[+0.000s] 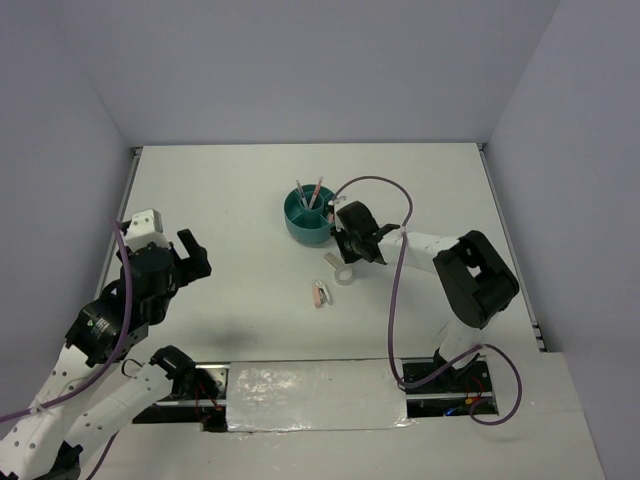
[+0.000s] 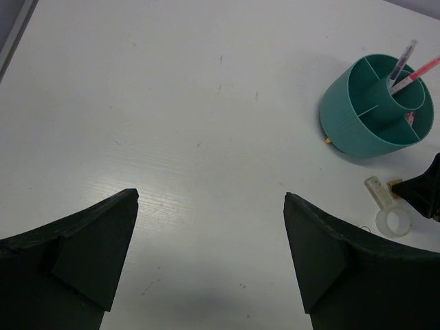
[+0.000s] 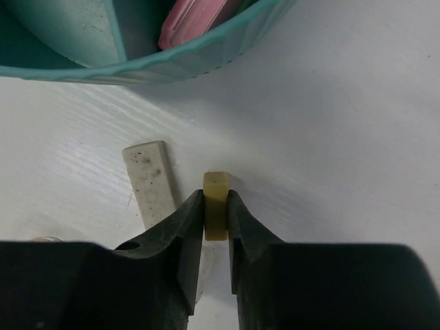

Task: Sort the stationery into containers
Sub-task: Pick up the stationery from the center of the board, then place the stationery in the storage box.

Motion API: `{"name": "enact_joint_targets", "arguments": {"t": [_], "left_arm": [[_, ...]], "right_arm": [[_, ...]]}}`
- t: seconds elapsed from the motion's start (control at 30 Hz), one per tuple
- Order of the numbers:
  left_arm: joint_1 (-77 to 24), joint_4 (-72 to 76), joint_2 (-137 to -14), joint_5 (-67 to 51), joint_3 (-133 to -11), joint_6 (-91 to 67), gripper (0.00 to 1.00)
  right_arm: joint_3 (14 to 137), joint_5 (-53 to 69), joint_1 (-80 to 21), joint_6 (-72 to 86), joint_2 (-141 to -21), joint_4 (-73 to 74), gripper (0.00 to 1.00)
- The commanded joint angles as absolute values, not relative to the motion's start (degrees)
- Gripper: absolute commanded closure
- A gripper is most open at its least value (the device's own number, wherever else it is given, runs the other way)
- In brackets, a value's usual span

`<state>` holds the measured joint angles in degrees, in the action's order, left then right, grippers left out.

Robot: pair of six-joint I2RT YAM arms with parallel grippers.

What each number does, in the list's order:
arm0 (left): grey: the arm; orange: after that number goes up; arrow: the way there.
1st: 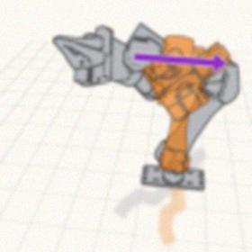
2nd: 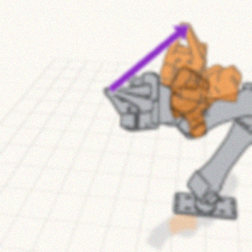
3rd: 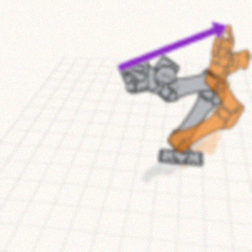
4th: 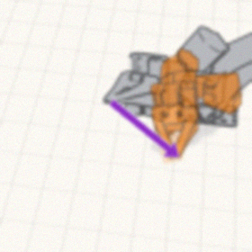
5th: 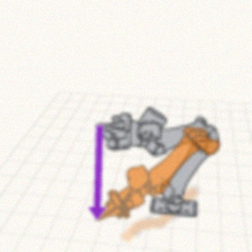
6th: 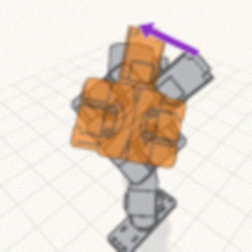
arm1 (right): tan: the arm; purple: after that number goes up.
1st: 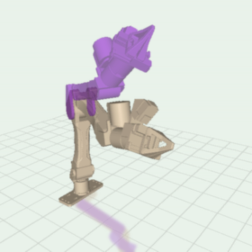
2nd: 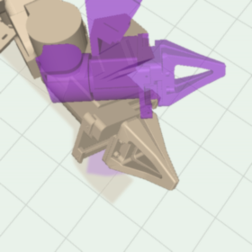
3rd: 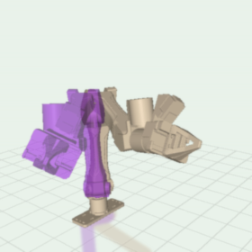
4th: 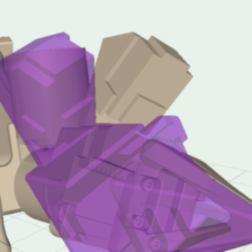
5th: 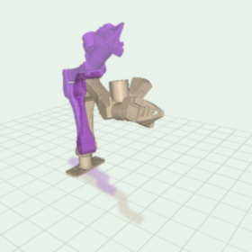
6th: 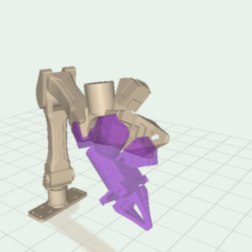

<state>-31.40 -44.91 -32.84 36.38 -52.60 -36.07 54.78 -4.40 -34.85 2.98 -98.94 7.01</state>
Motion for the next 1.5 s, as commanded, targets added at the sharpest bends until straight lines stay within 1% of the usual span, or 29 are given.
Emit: {"name": "enact_joint_targets", "arguments": {"t": [0.0, 0.03, 0.07, 0.17, 0.27, 0.33, 0.43, 0.57, 0.6, 0.67, 0.7, 0.73, 0.8, 0.83, 0.93, 1.27, 1.47], "left_arm": [[-31.1, -42.5, -32.4, 35.8, -52.2, -34.7, 0.01], [-31.1, -42.5, -32.5, 35.7, -52.2, -34.7, 0.01], [-31.1, -42.5, -32.4, 35.6, -52.2, -34.6, 0.01], [-31.1, -42.5, -32.3, 35.6, -52.2, -34.6, 0.01], [-31.1, -42.4, -32.3, 35.7, -52.2, -34.6, 0.01], [-31.1, -42.3, -32.3, 35.7, -52.2, -34.6, 0.01], [-31.1, -42.1, -32.4, 35.5, -52.1, -34.6, 0.01], [-31.1, -42.5, -32.8, 36.1, -52.2, -34.8, 0.01], [-31.1, -42.5, -32.8, 36.2, -52.1, -34.8, 0.01], [-31.1, -42.3, -32.3, 36.0, -52.1, -34.7, 0.01], [-31.1, -42.0, -32.3, 35.9, -51.9, -34.5, 0.01], [-31.1, -41.8, -31.7, 35.7, -51.9, -34.4, 0.01], [-31.1, -41.6, -31.4, 35.6, -51.8, -34.3, 0.01], [-31.0, -41.5, -31.3, 35.6, -51.7, -34.3, 0.01], [-31.0, -41.4, -31.3, 35.6, -51.7, -34.2, 0.01], [-31.0, -41.4, -32.3, 35.1, -51.8, -33.8, 0.01], [-31.0, -41.3, -31.7, 34.9, -51.7, -33.7, 0.01]], "right_arm": [[56.7, -6.5, -35.1, 2.6, -98.8, 4.9, 0.76], [56.3, -7.2, -35.0, 2.6, -97.6, 4.4, 0.86], [55.6, -8.0, -35.0, 3.0, -96.9, 3.7, 0.91], [54.8, -10.2, -35.0, 3.3, -93.7, 3.8, 0.93], [54.5, -11.1, -34.9, 3.0, -88.9, 4.9, 0.93], [55.3, -10.6, -33.8, 2.5, -85.5, 5.5, 0.93], [57.6, -7.8, -30.7, 0.5, -84.6, 5.5, 0.93], [68.0, -1.9, -25.9, -4.6, -89.7, 6.5, 0.94], [70.2, 2.9, -23.9, -5.2, -92.5, 6.6, 0.94], [76.7, 7.7, -22.5, -8.1, -95.7, 7.3, 0.94], [78.7, 14.3, -22.2, -9.6, -98.5, 7.2, 0.93], [82.5, 17.3, -21.5, -11.1, -99.9, 7.3, 0.93], [87.0, 21.1, -21.1, -13.6, -104.9, 10.4, 0.93], [91.3, 23.1, -20.7, -14.1, -106.3, 11.5, 0.93], [96.2, 25.0, -19.9, -13.7, -110.5, 12.3, 0.92], [103.1, 36.3, -18.7, -11.0, -120.3, 11.7, 0.89], [101.3, 38.4, -18.7, -10.2, -121.6, 10.0, 0.85]]}}
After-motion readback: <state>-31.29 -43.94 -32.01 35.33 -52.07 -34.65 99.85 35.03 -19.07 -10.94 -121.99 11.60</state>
